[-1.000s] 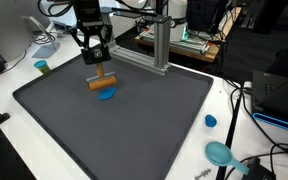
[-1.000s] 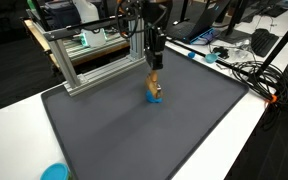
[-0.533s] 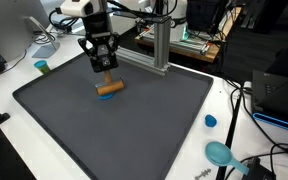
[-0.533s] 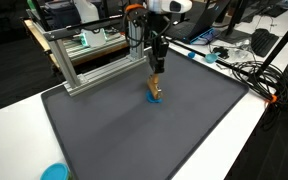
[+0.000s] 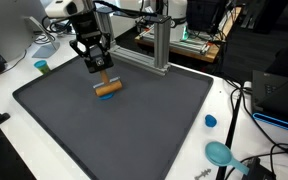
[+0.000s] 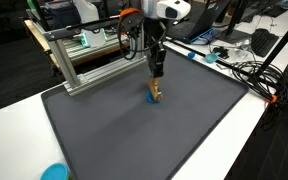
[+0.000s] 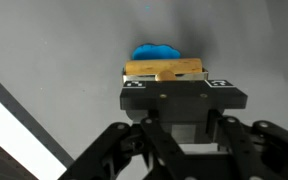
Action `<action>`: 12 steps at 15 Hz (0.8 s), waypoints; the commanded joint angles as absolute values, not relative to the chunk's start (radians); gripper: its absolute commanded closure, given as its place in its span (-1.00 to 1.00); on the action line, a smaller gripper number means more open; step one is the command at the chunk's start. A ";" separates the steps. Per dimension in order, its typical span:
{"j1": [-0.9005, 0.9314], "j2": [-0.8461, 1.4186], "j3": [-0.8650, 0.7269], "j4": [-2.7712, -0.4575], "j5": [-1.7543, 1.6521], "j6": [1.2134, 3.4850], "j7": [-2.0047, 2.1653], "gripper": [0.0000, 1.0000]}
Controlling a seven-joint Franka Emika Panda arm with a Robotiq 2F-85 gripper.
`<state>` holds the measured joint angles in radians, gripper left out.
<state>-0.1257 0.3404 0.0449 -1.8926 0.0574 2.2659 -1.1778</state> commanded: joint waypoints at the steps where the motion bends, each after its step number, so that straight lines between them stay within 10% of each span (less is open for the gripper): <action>1: -0.200 0.334 0.077 -1.834 0.210 2.200 -1.346 0.57; 3: -0.204 0.312 0.062 -1.837 0.238 2.202 -1.380 0.57; 4: -0.180 0.337 0.047 -1.846 0.203 2.228 -1.337 0.07; 5: -0.186 0.334 0.046 -1.842 0.209 2.227 -1.349 0.07; 6: -0.188 0.331 0.045 -1.840 0.210 2.227 -1.352 0.57; 12: -0.174 0.311 0.042 -1.911 0.182 2.319 -1.357 0.57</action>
<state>-0.1829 0.3350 0.0529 -1.8753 0.2012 2.2893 -1.3495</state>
